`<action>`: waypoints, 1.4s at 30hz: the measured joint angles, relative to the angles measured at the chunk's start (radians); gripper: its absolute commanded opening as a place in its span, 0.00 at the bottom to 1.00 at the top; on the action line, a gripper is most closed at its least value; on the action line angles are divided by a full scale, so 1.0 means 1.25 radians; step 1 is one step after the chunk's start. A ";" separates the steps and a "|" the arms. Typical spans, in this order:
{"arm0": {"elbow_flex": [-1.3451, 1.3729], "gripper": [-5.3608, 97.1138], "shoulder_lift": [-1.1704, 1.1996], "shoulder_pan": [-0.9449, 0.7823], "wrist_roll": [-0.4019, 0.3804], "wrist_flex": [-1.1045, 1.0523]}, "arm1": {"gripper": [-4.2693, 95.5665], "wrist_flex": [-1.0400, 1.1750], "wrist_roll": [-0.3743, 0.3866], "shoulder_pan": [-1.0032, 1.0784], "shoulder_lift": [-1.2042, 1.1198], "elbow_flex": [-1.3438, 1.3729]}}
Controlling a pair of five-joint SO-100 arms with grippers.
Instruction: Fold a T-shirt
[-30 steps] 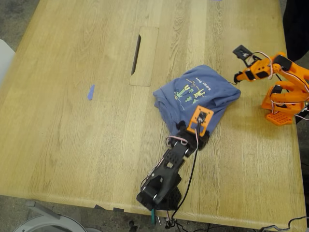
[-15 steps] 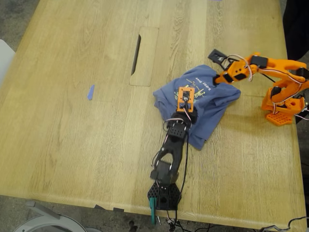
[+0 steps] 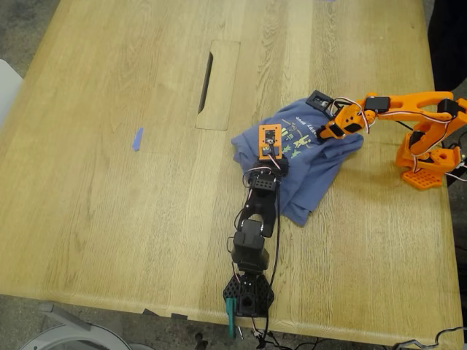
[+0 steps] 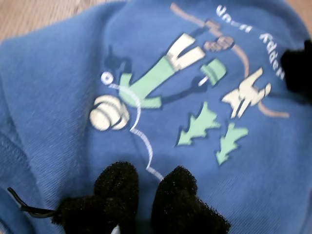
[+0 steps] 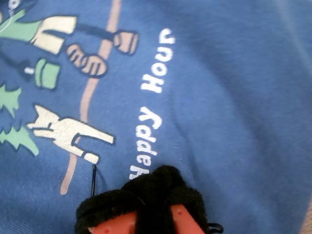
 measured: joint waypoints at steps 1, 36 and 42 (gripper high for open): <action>0.026 0.15 0.013 -0.011 -0.001 -0.002 | 0.04 -0.009 0.000 0.017 0.011 0.017; -0.007 0.15 -0.040 -0.042 -0.002 0.006 | 0.04 -0.081 -0.002 0.059 -0.034 0.042; 0.221 0.15 0.179 -0.212 -0.006 -0.001 | 0.04 -0.061 -0.005 0.248 0.163 0.212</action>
